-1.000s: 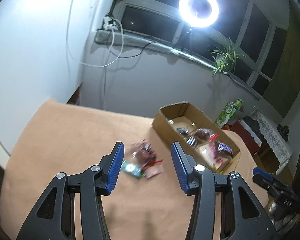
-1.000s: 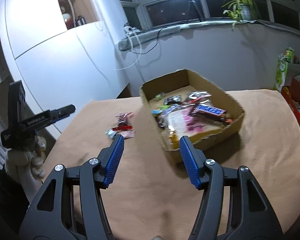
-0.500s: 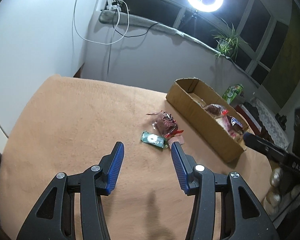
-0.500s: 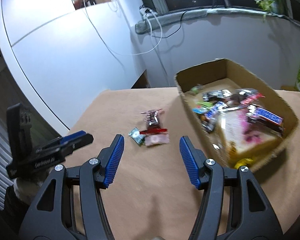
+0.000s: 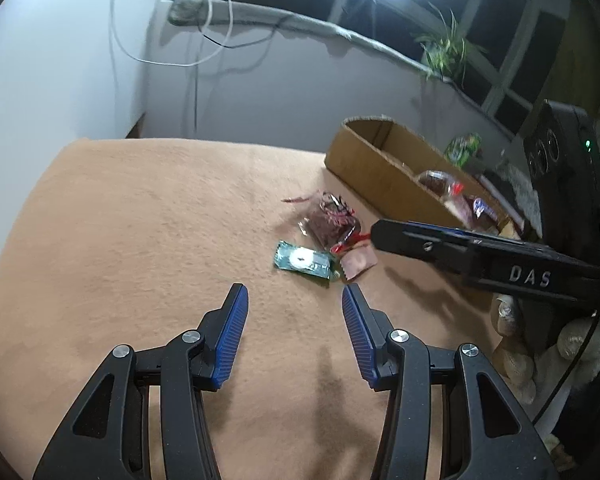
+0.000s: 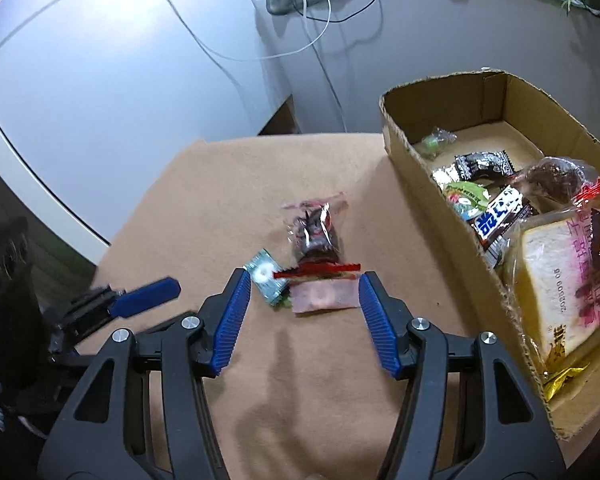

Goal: Organize snacks
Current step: 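Grasp the red-striped clear candy bag with the right tool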

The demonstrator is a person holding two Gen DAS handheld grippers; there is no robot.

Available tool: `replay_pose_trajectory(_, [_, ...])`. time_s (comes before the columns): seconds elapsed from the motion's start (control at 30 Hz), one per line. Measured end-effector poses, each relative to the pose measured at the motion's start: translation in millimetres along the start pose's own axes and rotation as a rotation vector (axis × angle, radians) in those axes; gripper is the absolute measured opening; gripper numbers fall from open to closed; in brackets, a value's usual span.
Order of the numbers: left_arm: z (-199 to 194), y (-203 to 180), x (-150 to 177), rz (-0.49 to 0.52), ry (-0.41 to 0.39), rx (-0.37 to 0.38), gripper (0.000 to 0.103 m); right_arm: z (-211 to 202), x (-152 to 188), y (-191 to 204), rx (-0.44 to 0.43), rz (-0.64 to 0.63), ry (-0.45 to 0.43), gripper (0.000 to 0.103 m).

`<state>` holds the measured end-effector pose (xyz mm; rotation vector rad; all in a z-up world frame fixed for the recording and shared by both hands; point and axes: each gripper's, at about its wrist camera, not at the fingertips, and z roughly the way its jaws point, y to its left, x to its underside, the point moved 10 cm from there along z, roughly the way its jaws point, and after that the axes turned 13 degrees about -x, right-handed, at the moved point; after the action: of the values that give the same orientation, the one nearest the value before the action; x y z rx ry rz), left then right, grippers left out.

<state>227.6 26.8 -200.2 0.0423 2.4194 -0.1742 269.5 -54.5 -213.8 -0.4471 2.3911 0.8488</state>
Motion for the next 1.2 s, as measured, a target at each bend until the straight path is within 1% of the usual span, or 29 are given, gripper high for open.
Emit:
replay_pose_trajectory(0.07, [4.6, -0.8, 0.0, 0.006, 0.008, -0.003, 0.048, 6.3, 3.7, -3.4, 0.001, -0.001, 0.003, 0.057])
replay_pose_trajectory(0.1, [6.5, -0.3, -0.8, 0.003, 0.010, -0.004, 0.048, 8.7, 4.2, -5.6, -0.010, 0.015, -0.002, 0.052])
replay_pose_trajectory(0.17, [9.8, 3.3, -3.0, -0.015, 0.014, -0.001, 0.048, 12.0, -0.4, -13.1, -0.021, 0.058, -0.022, 0.051])
replay_pose_trajectory(0.27, [15.2, 7.8, -5.9, -0.014, 0.019, -0.008, 0.048, 17.9, -10.8, -16.4, -0.029, 0.071, -0.033, 0.051])
replay_pose_trajectory(0.43, [24.8, 0.9, -7.0, 0.027, 0.023, 0.007, 0.048, 34.2, -23.9, -15.4, -0.025, 0.057, 0.002, 0.051])
replay_pose_trajectory(0.6, [41.2, -13.6, -4.3, 0.107, 0.049, 0.011, 0.048, 52.9, -28.6, -23.0, -0.008, 0.082, 0.042, 0.051])
replay_pose_trajectory(0.63, [43.7, -15.3, -4.3, 0.118, 0.055, 0.010, 0.048, 56.3, -28.9, -25.4, -0.002, 0.086, 0.049, 0.045])
replay_pose_trajectory(0.7, [48.6, -19.7, -5.7, 0.153, 0.056, 0.003, 0.051, 60.1, -29.8, -30.3, 0.004, 0.104, 0.051, 0.037])
replay_pose_trajectory(0.73, [50.5, -20.6, -5.9, 0.162, 0.058, 0.002, 0.054, 60.7, -31.0, -32.9, 0.001, 0.120, 0.044, 0.035])
replay_pose_trajectory(0.87, [57.8, -23.3, -8.4, 0.198, 0.060, -0.024, 0.054, 61.9, -31.9, -34.4, -0.006, 0.132, 0.036, 0.035])
replay_pose_trajectory(1.03, [62.4, -23.6, -10.9, 0.207, 0.058, -0.030, 0.054, 63.3, -32.1, -34.1, -0.010, 0.135, 0.032, 0.034])
replay_pose_trajectory(1.07, [63.1, -23.7, -11.2, 0.206, 0.058, -0.026, 0.053, 62.9, -31.4, -34.2, -0.012, 0.136, 0.031, 0.034])
replay_pose_trajectory(1.1, [62.8, -22.2, -11.1, 0.201, 0.056, -0.027, 0.050, 63.0, -31.3, -34.4, -0.013, 0.137, 0.030, 0.034])
replay_pose_trajectory(1.17, [62.8, -20.7, -12.3, 0.193, 0.054, -0.034, 0.039, 62.8, -31.7, -35.2, -0.018, 0.142, 0.027, 0.034])
replay_pose_trajectory(1.2, [62.7, -19.4, -13.1, 0.186, 0.052, -0.037, 0.038, 62.4, -31.5, -35.1, -0.021, 0.144, 0.026, 0.034])
